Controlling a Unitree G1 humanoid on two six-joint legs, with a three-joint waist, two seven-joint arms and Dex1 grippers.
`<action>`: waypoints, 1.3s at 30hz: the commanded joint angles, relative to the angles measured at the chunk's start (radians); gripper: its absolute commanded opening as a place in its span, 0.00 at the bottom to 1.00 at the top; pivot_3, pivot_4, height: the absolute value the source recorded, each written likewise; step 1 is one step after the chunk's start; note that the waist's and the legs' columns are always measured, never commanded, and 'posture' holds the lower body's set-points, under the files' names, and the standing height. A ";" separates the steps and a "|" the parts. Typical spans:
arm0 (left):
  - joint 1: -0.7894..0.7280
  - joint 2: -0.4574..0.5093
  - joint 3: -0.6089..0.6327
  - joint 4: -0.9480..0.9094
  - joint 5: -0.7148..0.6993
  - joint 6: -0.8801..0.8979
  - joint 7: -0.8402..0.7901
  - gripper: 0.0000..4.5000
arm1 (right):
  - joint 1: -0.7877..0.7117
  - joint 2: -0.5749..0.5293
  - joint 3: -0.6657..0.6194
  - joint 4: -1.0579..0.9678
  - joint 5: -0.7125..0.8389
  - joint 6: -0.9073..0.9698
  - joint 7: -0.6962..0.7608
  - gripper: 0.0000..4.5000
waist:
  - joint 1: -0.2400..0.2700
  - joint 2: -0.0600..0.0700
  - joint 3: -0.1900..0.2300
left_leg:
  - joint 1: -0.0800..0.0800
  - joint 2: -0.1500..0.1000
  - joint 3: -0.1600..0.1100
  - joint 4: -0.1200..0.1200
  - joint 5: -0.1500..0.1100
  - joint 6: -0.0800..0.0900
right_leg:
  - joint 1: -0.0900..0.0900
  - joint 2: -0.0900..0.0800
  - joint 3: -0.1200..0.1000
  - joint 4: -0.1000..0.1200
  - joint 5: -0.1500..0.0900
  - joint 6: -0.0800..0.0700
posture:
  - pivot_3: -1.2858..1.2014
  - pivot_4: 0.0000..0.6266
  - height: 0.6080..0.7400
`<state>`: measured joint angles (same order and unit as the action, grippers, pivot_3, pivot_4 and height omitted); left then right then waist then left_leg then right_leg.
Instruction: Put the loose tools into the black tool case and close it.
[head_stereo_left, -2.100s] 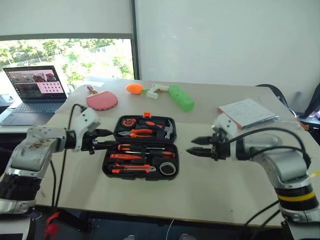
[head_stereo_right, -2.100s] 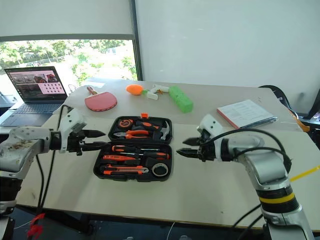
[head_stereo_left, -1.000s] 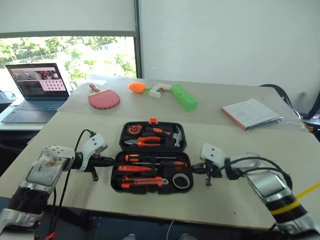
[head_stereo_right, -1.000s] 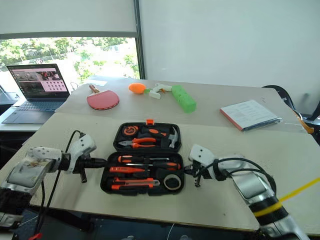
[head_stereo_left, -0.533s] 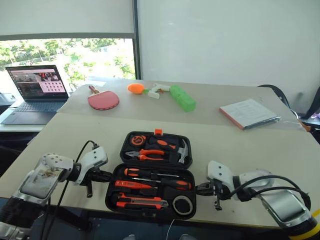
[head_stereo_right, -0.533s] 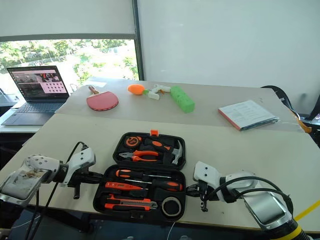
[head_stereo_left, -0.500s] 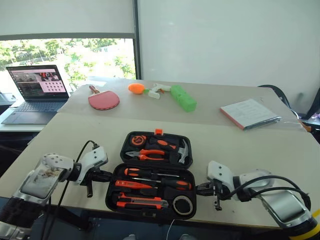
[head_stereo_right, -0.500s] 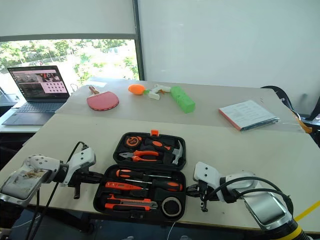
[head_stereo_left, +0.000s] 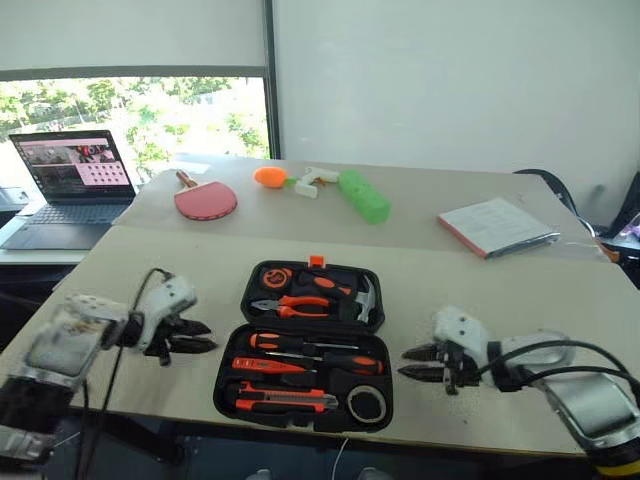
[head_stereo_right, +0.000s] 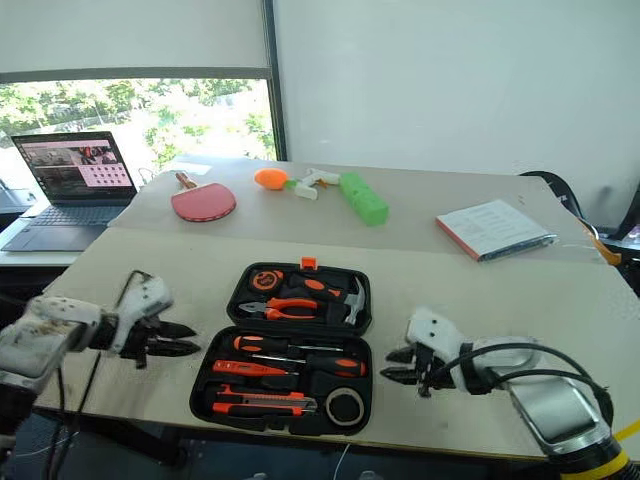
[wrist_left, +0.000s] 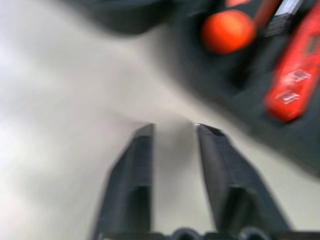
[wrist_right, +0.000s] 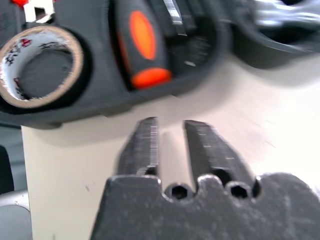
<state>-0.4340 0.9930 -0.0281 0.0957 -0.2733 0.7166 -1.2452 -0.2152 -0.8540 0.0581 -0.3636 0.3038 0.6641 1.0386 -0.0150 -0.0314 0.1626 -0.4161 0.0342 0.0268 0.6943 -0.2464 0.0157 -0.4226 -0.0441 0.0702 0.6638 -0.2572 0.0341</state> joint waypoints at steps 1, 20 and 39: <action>-0.095 -0.018 0.045 -0.001 -0.078 0.209 0.041 0.76 | -0.086 0.023 -0.076 0.021 0.091 0.128 -0.039 0.62 | 0.000 0.000 0.000 | 0.000 0.000 0.000 0.000 0.000 0.000 | 0.000 0.000 0.000 0.000 0.000 0.000 | 0.52 0.24 1.00; -0.418 -0.264 -0.027 0.323 -0.086 0.489 0.305 0.95 | -0.404 0.261 -0.083 0.314 0.202 0.511 -0.274 0.84 | -0.001 0.000 0.000 | -0.004 -0.001 -0.001 0.000 0.000 0.000 | -0.003 0.000 0.000 0.001 0.000 0.000 | 0.52 0.24 1.00; -0.441 -0.281 -0.084 0.325 -0.081 0.475 0.285 0.00 | -0.428 0.296 -0.066 0.378 0.203 0.550 -0.332 0.46 | -0.002 0.000 0.000 | -0.004 -0.001 -0.002 0.000 0.000 -0.001 | -0.003 0.000 0.000 0.001 0.000 0.000 | 0.52 0.24 1.00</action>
<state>-0.8657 0.7093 -0.1154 0.4272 -0.3572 1.2014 -0.9643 -0.6179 -0.5576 -0.0037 0.0238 0.4941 1.2101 0.7104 -0.0173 -0.0312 0.1626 -0.4193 0.0329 0.0251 0.6941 -0.2461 0.0152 -0.4252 -0.0445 0.0699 0.6650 -0.2568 0.0340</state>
